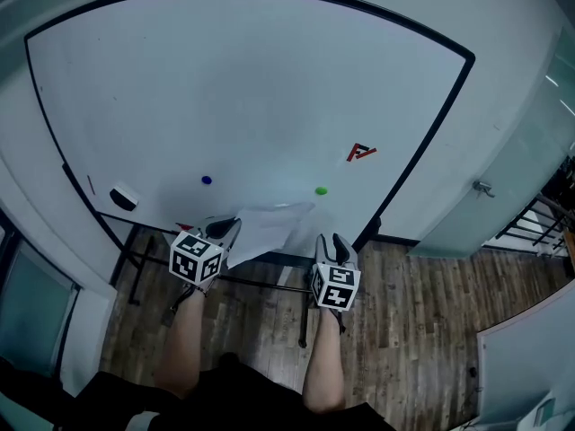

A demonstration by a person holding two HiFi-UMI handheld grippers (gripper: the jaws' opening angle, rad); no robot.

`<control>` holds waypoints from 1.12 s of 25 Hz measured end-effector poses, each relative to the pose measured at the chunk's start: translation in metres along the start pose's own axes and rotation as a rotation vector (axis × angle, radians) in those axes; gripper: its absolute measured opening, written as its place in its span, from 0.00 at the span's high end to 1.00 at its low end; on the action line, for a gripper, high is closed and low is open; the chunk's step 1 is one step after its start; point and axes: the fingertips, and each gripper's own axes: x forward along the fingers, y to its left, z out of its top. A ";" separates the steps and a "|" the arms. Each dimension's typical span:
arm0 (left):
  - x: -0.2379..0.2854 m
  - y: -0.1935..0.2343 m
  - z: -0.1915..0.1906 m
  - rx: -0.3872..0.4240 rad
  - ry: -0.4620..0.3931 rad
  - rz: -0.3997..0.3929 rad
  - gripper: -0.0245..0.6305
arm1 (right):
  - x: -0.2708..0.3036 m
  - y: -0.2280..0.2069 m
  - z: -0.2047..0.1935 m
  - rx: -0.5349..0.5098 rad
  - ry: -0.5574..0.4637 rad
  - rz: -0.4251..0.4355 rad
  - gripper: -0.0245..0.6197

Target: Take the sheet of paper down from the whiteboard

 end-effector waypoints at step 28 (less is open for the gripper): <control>-0.099 -0.147 -0.070 -0.075 0.031 0.149 0.93 | -0.151 -0.009 -0.056 -0.012 0.010 0.228 0.92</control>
